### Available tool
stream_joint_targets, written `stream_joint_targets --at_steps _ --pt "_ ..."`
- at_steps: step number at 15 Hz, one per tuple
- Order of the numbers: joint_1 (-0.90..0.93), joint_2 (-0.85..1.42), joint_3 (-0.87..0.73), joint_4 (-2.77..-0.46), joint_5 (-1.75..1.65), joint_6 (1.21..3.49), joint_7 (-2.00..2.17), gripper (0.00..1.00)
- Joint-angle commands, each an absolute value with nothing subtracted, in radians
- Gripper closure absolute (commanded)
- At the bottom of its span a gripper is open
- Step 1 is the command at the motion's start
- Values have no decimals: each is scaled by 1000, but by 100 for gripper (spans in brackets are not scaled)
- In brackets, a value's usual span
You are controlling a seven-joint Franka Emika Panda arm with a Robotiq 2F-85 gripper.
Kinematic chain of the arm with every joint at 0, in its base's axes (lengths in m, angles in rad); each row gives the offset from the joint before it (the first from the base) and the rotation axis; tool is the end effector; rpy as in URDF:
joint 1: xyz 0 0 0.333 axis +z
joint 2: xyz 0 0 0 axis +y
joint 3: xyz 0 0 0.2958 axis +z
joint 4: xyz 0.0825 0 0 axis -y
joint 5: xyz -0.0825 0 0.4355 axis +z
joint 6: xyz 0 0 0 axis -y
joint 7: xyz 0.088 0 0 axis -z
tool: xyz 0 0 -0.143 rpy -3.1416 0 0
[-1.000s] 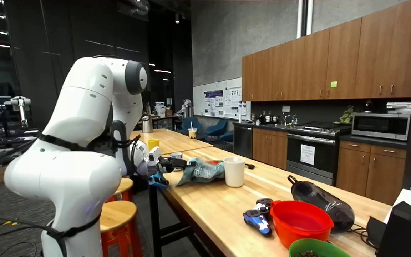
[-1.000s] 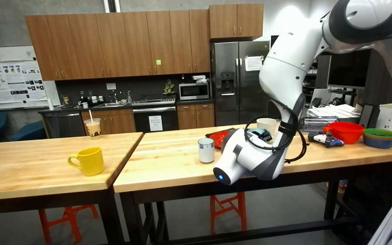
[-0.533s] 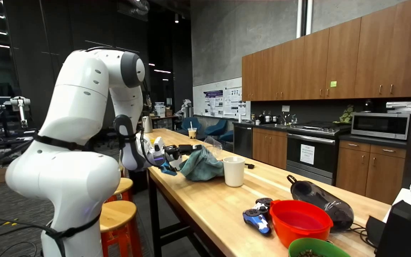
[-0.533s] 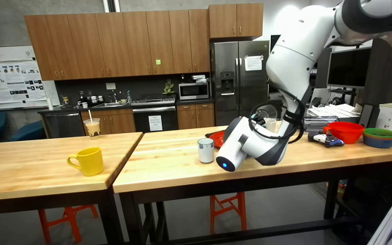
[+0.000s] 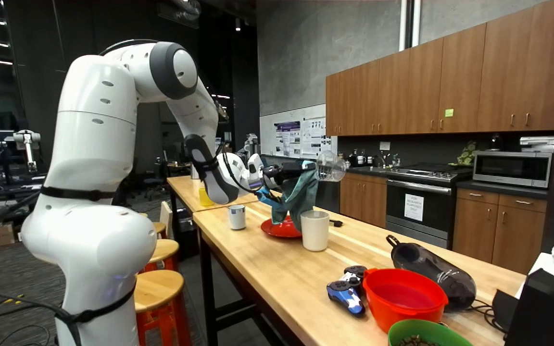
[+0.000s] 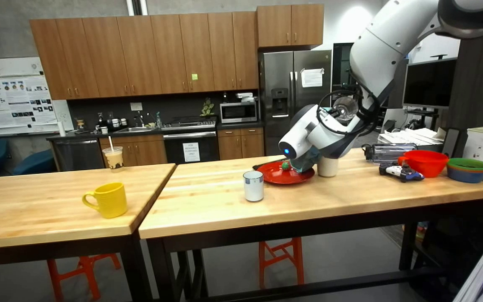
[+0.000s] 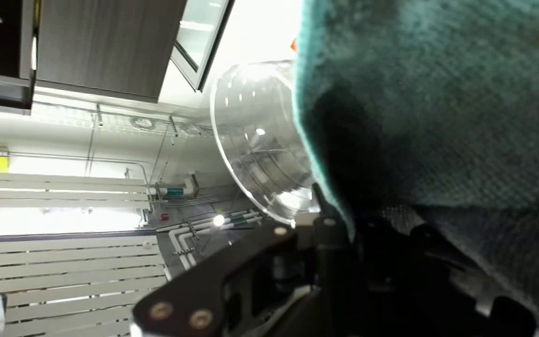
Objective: Lay the blue cloth over the cup
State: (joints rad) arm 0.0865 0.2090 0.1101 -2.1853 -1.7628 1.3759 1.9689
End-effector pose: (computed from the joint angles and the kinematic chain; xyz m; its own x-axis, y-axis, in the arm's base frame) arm 0.5797 -0.0430 0.3164 0.3420 0.3010 0.8902 -0.9198 -0.0866 0.3827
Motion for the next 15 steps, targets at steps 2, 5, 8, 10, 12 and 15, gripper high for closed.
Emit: stream_joint_targets --at_steps 2,5,8,10,12,15 --pt "55 167 79 -2144 -1765 1371 1893 100" --pt "49 167 67 -2121 -1766 1359 1844 100" --pt "43 170 54 -2096 -1771 1343 1768 100" --pt "37 169 42 -2073 -1770 1316 1747 100" --pt "27 165 28 -2052 -1768 1277 1739 100" --pt "9 147 5 -2035 -1772 1210 1729 100"
